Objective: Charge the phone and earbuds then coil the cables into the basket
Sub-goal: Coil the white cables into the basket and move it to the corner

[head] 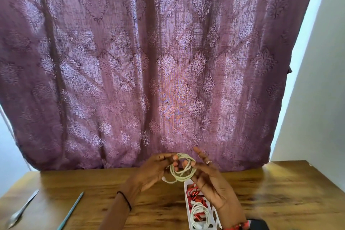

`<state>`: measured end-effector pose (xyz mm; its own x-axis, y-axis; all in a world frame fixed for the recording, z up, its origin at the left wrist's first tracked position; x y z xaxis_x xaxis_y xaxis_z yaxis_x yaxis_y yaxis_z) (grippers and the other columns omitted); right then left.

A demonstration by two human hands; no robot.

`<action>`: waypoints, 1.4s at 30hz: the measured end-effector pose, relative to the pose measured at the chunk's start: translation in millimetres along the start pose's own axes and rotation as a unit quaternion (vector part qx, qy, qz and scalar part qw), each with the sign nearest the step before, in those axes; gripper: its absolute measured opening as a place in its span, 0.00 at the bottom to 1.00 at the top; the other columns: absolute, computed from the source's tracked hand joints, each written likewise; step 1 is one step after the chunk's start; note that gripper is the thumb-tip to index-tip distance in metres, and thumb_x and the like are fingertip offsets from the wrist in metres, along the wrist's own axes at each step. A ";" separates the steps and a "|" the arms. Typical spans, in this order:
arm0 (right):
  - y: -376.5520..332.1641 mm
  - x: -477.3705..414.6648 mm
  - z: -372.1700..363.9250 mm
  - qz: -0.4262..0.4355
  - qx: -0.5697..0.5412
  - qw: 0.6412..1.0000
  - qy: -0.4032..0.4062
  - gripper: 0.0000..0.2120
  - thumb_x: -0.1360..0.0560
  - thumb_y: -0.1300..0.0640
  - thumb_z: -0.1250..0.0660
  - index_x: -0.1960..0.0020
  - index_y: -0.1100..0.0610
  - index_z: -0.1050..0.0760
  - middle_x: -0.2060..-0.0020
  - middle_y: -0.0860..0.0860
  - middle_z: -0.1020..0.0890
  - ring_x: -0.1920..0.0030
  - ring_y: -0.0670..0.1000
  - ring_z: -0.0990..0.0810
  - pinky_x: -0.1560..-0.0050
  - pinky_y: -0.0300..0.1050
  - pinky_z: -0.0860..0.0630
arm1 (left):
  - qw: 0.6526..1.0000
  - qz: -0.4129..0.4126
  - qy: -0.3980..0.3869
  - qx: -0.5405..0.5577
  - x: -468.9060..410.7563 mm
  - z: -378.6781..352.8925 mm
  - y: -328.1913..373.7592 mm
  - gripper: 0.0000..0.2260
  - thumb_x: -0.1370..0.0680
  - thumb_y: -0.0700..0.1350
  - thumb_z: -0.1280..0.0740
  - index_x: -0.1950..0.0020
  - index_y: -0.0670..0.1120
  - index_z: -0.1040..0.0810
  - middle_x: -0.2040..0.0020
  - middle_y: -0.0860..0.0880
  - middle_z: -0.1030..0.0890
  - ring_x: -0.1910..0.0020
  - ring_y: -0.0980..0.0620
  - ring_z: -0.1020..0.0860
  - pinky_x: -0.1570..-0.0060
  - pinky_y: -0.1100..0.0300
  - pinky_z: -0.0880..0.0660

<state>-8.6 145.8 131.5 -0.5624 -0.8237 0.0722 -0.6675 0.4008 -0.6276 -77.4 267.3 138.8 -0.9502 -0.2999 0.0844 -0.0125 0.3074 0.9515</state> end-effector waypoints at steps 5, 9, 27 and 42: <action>1.3 -5.4 -2.8 0.090 0.127 0.987 0.045 0.21 0.30 0.78 0.39 0.42 0.61 0.28 0.63 0.64 0.19 0.66 0.56 0.18 0.65 0.46 0.19 | 0.999 -0.008 0.041 -0.025 -5.6 -1.4 -2.2 0.08 0.22 0.36 0.39 0.49 0.33 0.22 0.69 0.49 0.24 0.72 0.58 0.26 0.66 0.65 0.23; -6.4 -4.8 -0.2 0.173 0.342 0.921 0.064 0.18 0.30 0.68 0.29 0.45 0.53 0.24 0.55 0.58 0.16 0.54 0.59 0.17 0.50 0.55 0.20 | 0.997 -0.015 0.065 -0.039 -8.0 -1.9 -1.3 0.09 0.21 0.35 0.40 0.47 0.31 0.24 0.70 0.48 0.26 0.74 0.58 0.28 0.70 0.66 0.24; -17.3 1.4 -0.7 0.373 0.557 0.730 0.133 0.08 0.28 0.50 0.36 0.55 0.51 0.21 0.57 0.42 0.22 0.54 0.41 0.23 0.52 0.28 0.30 | 0.954 -0.072 0.039 -0.287 -7.5 -7.8 24.0 0.10 0.20 0.37 0.41 0.45 0.36 0.23 0.67 0.51 0.22 0.73 0.67 0.26 0.65 0.75 0.30; -6.7 -8.0 26.4 0.079 0.204 0.971 0.099 0.03 0.29 0.62 0.30 0.60 0.62 0.23 0.78 0.52 0.26 0.81 0.45 0.31 0.81 0.34 0.34 | 0.872 -0.147 0.053 -0.464 -6.7 -12.7 14.7 0.18 0.20 0.34 0.43 0.66 0.53 0.32 0.72 0.56 0.29 0.75 0.66 0.29 0.67 0.73 0.34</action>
<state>13.3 139.1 114.7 -0.7517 -0.6555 0.0723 -0.3394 0.2906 -0.8946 -67.3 262.4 156.0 -0.9139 -0.3389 -0.2234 0.0534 -0.6460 0.7615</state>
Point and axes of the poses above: each hand's wrist, its own x-axis away from the middle knuckle, its own z-axis out of the back of the hand, y = z × x, the point moved 6 cm from there along -x, towards the middle knuckle
